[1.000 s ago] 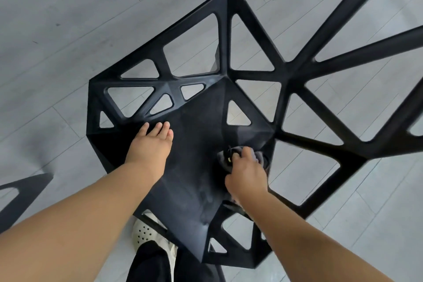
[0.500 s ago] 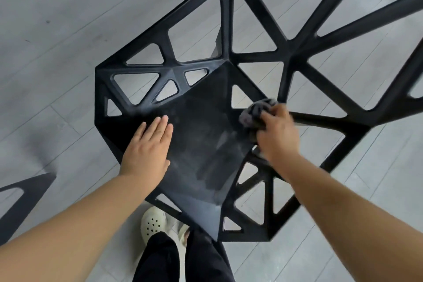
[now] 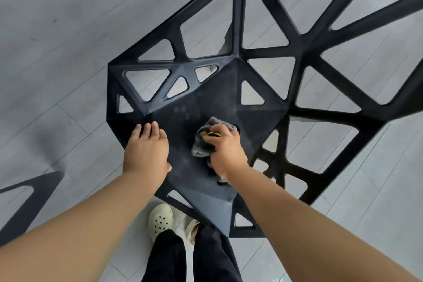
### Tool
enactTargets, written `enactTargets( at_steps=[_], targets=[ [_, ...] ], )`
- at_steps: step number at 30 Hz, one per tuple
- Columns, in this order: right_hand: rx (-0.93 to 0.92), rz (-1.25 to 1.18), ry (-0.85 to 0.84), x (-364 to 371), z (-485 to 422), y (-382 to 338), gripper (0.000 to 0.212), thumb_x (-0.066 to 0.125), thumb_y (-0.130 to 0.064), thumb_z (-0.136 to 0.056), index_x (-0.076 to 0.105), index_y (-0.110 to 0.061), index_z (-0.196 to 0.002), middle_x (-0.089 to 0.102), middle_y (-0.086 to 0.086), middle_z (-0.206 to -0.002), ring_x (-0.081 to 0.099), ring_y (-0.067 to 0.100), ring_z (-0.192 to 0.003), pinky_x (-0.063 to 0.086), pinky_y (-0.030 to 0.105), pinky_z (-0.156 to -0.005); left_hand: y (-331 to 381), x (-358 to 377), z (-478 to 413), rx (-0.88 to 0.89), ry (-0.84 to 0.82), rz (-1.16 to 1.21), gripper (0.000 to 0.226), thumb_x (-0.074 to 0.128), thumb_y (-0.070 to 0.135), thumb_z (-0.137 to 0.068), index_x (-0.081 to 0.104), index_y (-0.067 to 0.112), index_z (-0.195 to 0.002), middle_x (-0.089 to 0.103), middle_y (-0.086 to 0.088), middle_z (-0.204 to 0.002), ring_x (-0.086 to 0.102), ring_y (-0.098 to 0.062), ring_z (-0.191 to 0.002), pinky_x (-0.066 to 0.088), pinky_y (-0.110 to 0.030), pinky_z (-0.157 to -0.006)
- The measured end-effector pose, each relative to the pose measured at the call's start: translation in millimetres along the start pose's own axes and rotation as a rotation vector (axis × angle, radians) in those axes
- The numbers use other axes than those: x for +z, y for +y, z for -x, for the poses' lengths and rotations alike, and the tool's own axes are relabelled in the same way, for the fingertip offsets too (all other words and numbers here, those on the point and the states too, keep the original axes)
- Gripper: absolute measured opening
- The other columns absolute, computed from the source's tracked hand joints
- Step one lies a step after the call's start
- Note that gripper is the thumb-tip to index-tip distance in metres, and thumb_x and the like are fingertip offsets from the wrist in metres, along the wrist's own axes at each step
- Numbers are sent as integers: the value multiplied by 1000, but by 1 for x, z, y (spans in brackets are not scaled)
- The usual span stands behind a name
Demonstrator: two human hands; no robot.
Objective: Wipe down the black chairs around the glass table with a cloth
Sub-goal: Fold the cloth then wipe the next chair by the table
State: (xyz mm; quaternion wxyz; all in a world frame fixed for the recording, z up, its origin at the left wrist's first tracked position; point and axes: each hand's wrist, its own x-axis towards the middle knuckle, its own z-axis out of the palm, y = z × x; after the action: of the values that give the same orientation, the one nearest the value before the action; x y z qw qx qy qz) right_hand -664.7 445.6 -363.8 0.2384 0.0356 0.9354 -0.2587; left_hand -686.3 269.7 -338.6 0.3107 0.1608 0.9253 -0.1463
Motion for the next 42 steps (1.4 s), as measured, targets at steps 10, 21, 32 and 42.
enactTargets(
  at_steps=[10,21,32,42],
  targets=[
    [217,57,236,-82,-20,49,44,58,7,-76,66,-14,-115,42,6,-137,37,31,-118,30,25,-98,-5,1,0,3,-21,47,84,52,51,-87,13,10,-149,9,-13,-157,10,-24,-145,4,-42,-117],
    [-17,56,68,20,9,-37,49,58,-9,-84,58,-34,-126,27,-3,-144,28,26,-119,24,28,-100,-14,24,7,-10,100,241,88,51,55,-87,4,15,-150,-2,-6,-159,-3,-19,-146,4,-42,-118],
    [336,-301,261,-29,-74,-37,51,49,0,-77,60,-15,-125,34,4,-134,43,28,-121,32,31,-111,-61,77,59,-345,101,496,85,55,48,-87,10,13,-150,2,-7,-159,7,-24,-144,12,-40,-115],
    [-314,319,-49,46,-15,-129,46,60,-17,-85,56,-38,-127,29,-2,-139,33,30,-114,36,32,-66,-54,111,83,-521,51,680,70,48,32,-94,11,13,-150,7,-5,-158,9,-24,-143,20,-40,-111]
  ],
)
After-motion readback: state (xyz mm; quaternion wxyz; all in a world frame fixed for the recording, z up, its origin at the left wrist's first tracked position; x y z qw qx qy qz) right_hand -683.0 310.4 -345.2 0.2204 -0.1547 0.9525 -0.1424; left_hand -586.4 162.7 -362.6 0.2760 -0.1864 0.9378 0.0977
